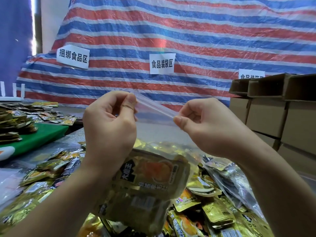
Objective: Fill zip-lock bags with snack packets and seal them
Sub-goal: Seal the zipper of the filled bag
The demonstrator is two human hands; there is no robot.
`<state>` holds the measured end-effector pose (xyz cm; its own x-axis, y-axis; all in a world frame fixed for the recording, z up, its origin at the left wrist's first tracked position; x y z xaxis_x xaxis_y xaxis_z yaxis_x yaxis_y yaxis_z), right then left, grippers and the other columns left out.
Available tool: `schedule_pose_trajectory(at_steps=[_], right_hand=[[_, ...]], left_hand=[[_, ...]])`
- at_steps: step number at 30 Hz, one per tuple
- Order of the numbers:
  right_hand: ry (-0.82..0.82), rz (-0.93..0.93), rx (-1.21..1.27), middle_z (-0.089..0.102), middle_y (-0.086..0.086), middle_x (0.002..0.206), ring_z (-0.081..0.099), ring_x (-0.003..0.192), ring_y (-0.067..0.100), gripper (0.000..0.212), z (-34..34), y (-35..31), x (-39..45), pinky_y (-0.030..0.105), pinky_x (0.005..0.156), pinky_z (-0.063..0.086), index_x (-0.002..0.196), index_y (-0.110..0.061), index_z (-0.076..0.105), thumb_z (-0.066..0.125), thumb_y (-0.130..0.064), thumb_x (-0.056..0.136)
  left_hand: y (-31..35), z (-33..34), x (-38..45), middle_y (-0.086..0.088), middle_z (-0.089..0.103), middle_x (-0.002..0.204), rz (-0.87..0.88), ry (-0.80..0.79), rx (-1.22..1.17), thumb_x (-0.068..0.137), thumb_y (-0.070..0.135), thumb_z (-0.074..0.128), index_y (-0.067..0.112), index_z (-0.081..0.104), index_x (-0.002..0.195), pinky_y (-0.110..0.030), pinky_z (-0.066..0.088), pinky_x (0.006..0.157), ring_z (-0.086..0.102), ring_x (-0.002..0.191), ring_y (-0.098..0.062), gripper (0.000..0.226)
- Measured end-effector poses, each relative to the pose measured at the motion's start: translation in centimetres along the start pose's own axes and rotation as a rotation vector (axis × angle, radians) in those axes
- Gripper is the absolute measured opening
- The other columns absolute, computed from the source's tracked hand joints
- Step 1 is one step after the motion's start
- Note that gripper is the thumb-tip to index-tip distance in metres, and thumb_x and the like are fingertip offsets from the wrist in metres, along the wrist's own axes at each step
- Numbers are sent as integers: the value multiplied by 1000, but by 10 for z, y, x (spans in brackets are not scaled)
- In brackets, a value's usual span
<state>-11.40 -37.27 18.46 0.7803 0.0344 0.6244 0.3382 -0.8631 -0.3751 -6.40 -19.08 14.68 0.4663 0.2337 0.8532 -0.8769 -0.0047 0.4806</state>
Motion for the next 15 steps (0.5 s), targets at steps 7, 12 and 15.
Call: schedule_pose_trajectory(at_steps=[7, 12, 15], right_hand=[[19, 0, -50, 65, -21, 76, 59, 72, -2, 20, -6, 23, -12, 18, 57, 43, 75, -31, 63, 64, -40, 92], [35, -12, -62, 64, -23, 77, 59, 73, -2, 18, -9, 33, -18, 13, 55, 41, 75, -32, 62, 64, -39, 92], [38, -18, -46, 64, -21, 72, 58, 69, -3, 17, -9, 38, -23, 12, 56, 43, 75, -31, 62, 65, -34, 92]], left_hand=[[-4, 1, 0, -5, 63, 69, -12, 10, 17, 99, 22, 58, 16, 67, 79, -37, 45, 51, 56, 61, -27, 23], [-9, -2, 3, -1, 63, 68, -24, 30, 20, 99, 24, 58, 20, 68, 78, -34, 49, 56, 58, 60, -19, 23], [-12, -5, 7, 2, 63, 66, -19, 46, 18, 98, 25, 58, 23, 67, 77, -29, 48, 55, 56, 58, -10, 23]])
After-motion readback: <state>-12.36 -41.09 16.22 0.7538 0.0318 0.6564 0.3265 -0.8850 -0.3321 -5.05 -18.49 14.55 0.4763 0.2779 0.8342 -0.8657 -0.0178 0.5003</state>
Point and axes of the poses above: each hand's wrist, its own x-axis towards the middle knuckle, its own z-axis out of the palm, y = z × x, the point moved 4 cm from there along x, towards the middle knuckle
